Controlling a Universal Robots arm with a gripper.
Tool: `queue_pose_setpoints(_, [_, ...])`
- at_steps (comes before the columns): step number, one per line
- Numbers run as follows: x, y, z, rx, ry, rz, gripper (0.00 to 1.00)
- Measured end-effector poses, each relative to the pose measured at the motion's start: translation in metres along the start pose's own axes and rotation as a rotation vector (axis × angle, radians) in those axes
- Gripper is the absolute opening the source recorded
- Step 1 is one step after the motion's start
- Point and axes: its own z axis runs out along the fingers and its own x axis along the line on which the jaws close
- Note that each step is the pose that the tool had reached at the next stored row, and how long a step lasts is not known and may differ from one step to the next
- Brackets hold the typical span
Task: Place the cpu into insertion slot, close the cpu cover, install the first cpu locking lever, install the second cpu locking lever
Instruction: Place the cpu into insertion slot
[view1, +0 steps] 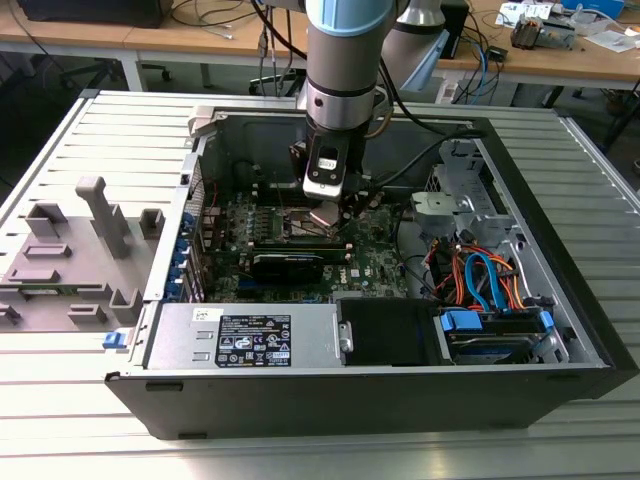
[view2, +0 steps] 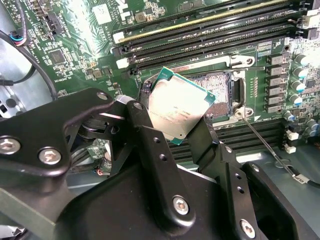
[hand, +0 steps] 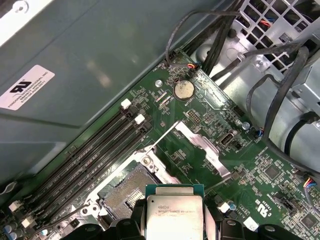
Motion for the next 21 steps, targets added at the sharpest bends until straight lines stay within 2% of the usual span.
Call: queue_pose_setpoints(21, [0.0000,0.0000,0.0000,-0.0002,-0.0013,0.022,0.55])
